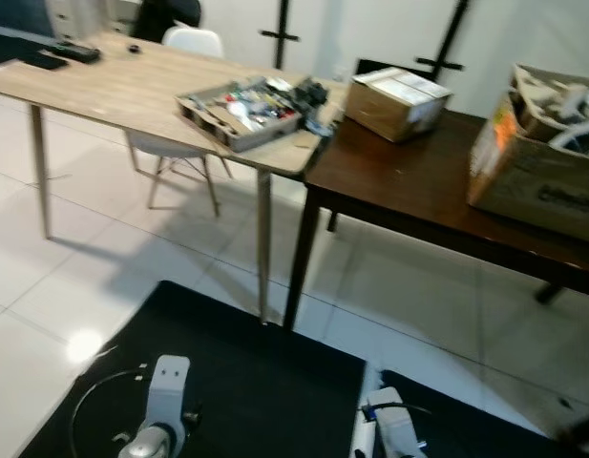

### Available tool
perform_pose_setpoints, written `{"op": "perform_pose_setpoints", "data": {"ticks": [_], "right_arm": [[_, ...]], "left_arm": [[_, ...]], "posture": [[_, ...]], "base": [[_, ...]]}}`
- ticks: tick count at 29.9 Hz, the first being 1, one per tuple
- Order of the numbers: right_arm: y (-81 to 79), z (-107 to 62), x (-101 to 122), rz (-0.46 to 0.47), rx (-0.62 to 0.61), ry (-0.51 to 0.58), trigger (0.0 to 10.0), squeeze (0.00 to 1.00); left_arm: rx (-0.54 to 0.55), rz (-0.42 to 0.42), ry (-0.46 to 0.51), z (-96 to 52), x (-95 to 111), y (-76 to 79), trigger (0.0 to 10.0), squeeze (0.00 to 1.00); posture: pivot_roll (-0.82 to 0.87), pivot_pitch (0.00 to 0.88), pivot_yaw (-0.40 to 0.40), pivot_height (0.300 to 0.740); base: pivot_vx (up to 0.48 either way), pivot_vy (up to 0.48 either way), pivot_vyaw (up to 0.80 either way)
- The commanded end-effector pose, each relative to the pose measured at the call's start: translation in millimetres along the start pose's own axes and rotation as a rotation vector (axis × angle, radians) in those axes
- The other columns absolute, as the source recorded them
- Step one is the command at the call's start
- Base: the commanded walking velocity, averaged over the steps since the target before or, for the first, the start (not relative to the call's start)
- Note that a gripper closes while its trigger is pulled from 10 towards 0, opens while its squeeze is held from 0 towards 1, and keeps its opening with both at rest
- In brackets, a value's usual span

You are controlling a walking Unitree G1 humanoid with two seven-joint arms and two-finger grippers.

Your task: Picking trash to rubbish bin

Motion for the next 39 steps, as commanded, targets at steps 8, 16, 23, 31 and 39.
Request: {"op": "perform_pose_setpoints", "data": {"ticks": [8, 16, 23, 31, 39], "right_arm": [[6.1, -1.5, -3.3, 0.006, -0.018, -0.016, 10.0, 0.0], [5.5, -1.1, -2.1, 0.005, -0.018, -0.012, 10.0, 0.0], [3.2, -0.6, -2.1, 0.016, -0.007, -0.015, 10.0, 0.0], [2.1, -0.2, -0.6, 0.015, -0.004, -0.008, 10.0, 0.0], [1.3, 0.1, 1.5, 0.017, 0.003, 0.003, 10.0, 0.0]], "left_arm": [[-0.001, 0.002, -0.019, -0.3, -3.0, 1.3, 10.0, 0.0], [0.0, 0.003, -0.019, -0.4, -3.1, 0.8, 10.0, 0.0], [0.007, 0.001, -0.015, -0.2, -2.2, 0.2, 10.0, 0.0], [0.014, -0.007, -0.01, 0.1, -0.8, -1.5, 10.0, 0.0], [0.02, -0.026, -0.005, 0.5, 0.8, -2.9, 10.0, 0.0]], "posture": [[0.09, 0.077, -0.016, 0.74], [0.09, 0.076, -0.016, 0.74], [0.09, 0.076, -0.016, 0.74], [0.1, 0.075, -0.014, 0.74], [0.1, 0.073, -0.015, 0.74]], "base": [[0.0, 0.0, -0.8], [0.0, 0.0, -0.8], [0.0, 0.0, -0.32], [0.0, 0.0, 0.0], [0.061, 0.0, 0.0]]}}
Point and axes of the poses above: a point about 5 cm out from each wrist's last joint towards the gripper, its own z axis pointing out of the wrist towards the gripper, its own x axis along the axis of the wrist's last joint, y = z × x, the point moved 1 cm from there along z, pointing out of the wrist towards the gripper, and after that the axes turned 8 degrees about z, right-handed, at the moved point
